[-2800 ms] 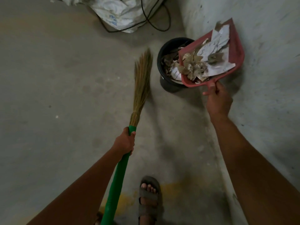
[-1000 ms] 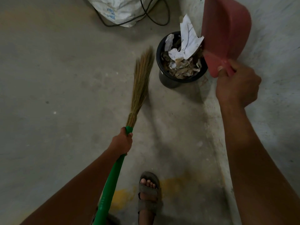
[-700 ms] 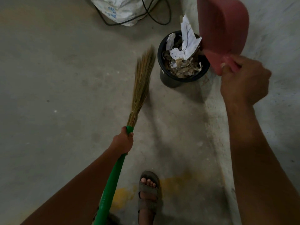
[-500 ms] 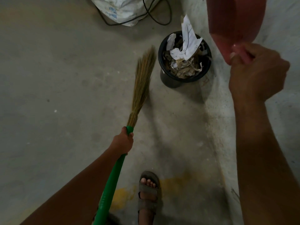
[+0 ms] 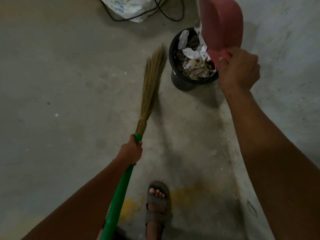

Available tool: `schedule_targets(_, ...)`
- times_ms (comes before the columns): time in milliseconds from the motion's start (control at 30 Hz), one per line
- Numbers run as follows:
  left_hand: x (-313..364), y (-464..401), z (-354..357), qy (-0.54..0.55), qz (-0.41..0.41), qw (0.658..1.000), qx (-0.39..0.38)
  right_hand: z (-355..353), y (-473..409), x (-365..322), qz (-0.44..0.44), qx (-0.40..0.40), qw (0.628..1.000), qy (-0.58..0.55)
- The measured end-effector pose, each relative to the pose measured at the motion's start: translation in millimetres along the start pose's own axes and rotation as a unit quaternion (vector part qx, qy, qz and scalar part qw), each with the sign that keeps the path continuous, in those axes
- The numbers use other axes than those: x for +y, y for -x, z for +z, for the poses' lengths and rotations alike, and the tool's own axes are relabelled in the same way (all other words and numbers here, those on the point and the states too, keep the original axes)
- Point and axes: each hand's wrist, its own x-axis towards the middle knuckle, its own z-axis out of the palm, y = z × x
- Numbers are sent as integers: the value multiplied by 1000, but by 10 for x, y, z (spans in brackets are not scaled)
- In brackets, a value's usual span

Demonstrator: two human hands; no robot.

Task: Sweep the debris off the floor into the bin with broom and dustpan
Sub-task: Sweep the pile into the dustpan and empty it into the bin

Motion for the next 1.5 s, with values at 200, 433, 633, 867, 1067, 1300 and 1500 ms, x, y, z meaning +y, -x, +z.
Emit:
schedule_targets(200, 17, -12, 56, 9, -2, 1000, -6, 168, -102, 52, -12, -83, 996, 2)
schedule_targets(433, 17, -56, 133, 7, -17, 1000, 0, 367, -566, 91, -21, -123, 992, -20)
schedule_targets(633, 44, -61, 280, 22, -21, 1000, 9, 743, -271, 11, 13, -111, 993, -38)
schedule_targets(867, -19, -100, 432, 17, -22, 999, 17, 1088, 94, -60, 2, -86, 996, -30)
schedule_targets(1067, -62, -71, 325, 9, -14, 1000, 20, 986, 159, 13, 26, -48, 992, -114)
schedule_targets(1300, 15, -15, 129, 1, -11, 1000, 8, 591, 498, 231, -12, 79, 976, -203)
schedule_targets(1500, -9, -28, 109, -10, -21, 1000, 0, 254, 457, 237, -39, 117, 966, -225)
